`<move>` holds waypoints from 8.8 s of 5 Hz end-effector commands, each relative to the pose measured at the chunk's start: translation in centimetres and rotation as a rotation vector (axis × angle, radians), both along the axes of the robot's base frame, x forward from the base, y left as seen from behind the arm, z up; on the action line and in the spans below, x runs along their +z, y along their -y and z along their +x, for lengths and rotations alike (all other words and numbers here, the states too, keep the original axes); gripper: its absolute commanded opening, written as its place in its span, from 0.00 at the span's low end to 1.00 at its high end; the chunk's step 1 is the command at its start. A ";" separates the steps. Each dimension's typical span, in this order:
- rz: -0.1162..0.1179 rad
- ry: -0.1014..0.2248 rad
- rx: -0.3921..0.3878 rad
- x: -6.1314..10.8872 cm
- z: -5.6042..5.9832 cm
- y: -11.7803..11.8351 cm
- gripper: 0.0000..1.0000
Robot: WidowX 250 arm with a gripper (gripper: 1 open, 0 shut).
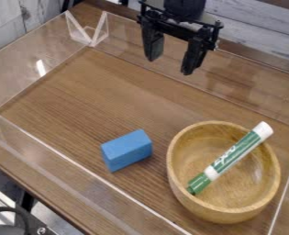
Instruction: Remove the green marker from inside the brown bowl and put it on the table
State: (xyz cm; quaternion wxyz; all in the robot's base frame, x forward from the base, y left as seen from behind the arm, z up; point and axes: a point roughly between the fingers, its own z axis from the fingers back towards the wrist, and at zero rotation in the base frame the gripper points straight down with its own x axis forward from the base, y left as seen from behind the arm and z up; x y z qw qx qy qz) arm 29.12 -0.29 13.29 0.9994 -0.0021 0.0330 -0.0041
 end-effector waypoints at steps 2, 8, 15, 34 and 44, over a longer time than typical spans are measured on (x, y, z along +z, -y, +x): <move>-0.008 -0.024 -0.041 -0.9 -1.4 2.4 1.00; -0.005 0.016 -0.205 -1.9 -5.5 10.8 1.00; -0.033 0.065 -0.270 -6.1 -5.5 11.5 1.00; 0.023 0.132 -0.212 2.3 -4.6 7.8 0.00; 0.072 0.148 -0.055 1.7 -5.4 4.9 1.00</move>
